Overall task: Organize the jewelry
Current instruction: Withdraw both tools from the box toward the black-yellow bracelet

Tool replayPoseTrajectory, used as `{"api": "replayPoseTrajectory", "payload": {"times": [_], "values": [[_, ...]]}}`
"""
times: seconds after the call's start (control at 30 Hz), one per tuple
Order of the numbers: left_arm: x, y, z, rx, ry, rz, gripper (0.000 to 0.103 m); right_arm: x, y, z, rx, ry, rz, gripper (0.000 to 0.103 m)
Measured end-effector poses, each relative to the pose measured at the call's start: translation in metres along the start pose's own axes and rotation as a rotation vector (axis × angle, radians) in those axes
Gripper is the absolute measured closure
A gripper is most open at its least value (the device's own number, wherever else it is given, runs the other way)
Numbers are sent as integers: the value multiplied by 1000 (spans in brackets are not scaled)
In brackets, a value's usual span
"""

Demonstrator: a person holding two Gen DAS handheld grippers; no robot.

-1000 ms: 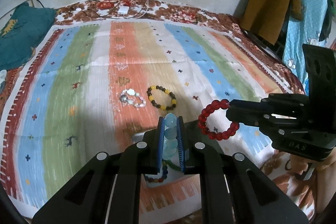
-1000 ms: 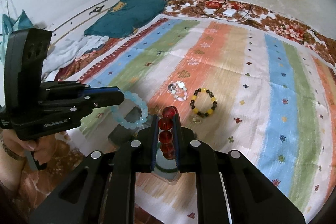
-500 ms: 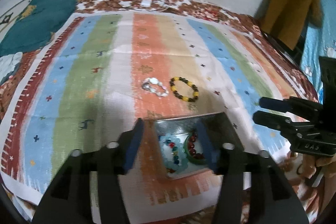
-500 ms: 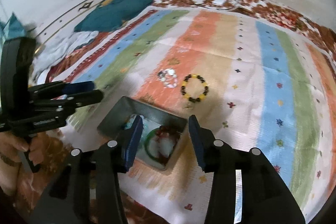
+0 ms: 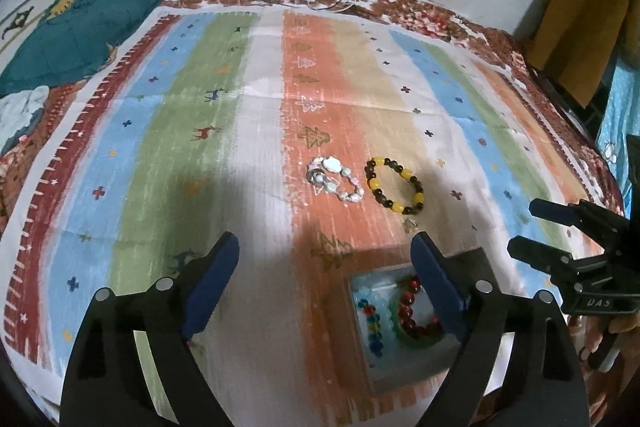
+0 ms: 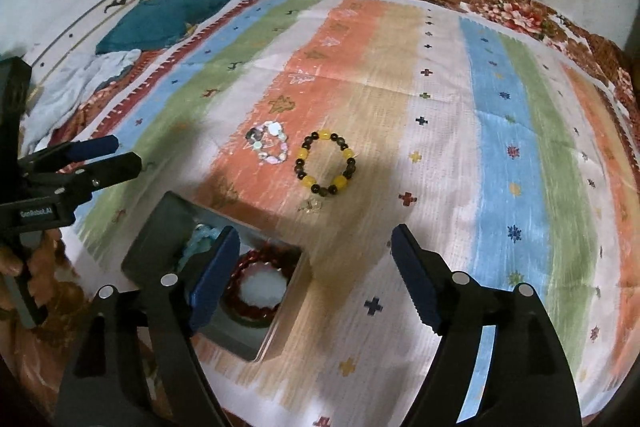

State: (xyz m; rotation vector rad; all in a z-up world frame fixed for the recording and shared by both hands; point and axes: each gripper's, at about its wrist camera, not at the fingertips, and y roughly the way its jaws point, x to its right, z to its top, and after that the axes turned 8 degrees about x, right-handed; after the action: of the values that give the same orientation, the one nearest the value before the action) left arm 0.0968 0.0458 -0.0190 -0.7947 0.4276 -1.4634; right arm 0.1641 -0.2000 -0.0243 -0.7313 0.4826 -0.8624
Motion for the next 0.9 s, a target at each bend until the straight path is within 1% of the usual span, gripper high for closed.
{"api": "replayPoseTrajectory", "payload": {"times": [0.13, 0.27, 0.4, 0.53, 0.67, 0.77, 0.9], "values": [[-6, 15, 6, -20, -19, -7, 14, 4, 9, 5, -12, -4, -30, 19], [-9, 32, 12, -36, -23, -16, 14, 15, 15, 11, -17, 39, -38, 18], [-15, 46, 19, -51, -65, -56, 14, 23, 25, 16, -37, 64, -39, 18], [-17, 55, 23, -61, -82, -85, 15, 27, 38, 20, -66, 82, -30, 18], [-20, 65, 27, -78, -88, -100, 16, 29, 49, 26, -76, 84, -33, 18], [-22, 73, 29, -100, -106, -121, 16, 28, 55, 27, -88, 86, -15, 18], [-25, 84, 31, -120, -111, -121, 22, 27, 64, 29, -111, 80, 2, 18]]}}
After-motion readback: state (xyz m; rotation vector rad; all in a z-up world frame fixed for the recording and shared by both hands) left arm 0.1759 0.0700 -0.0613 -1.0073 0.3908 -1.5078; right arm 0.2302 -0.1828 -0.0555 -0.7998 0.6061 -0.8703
